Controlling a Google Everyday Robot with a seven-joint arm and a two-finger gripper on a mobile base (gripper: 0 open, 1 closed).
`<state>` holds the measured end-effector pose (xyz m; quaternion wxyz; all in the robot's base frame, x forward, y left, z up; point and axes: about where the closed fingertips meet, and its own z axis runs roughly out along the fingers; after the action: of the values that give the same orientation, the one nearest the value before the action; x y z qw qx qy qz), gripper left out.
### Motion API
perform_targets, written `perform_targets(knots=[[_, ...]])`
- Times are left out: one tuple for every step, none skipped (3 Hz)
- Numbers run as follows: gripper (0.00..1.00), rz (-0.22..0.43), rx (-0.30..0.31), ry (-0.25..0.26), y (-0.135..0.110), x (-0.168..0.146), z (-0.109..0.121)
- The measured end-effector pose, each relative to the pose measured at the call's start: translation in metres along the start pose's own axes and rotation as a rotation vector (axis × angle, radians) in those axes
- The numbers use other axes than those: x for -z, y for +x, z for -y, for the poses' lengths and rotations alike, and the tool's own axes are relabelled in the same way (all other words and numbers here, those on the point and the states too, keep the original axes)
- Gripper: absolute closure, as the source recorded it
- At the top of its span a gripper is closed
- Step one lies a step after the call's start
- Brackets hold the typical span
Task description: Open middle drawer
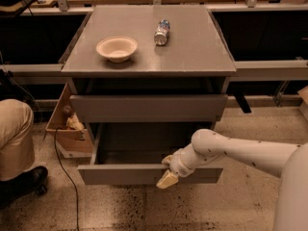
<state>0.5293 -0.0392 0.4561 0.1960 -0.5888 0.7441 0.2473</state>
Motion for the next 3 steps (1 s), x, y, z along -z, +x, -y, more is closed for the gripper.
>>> perform_targets(knots=[[0.74,-0.024,0.009,-0.027,-0.001,0.002,-0.008],[0.71,-0.046,0.016,-0.040,-0.001,0.006,-0.012],[0.46,-0.077,0.031,-0.043,-0.002,0.022,-0.007]])
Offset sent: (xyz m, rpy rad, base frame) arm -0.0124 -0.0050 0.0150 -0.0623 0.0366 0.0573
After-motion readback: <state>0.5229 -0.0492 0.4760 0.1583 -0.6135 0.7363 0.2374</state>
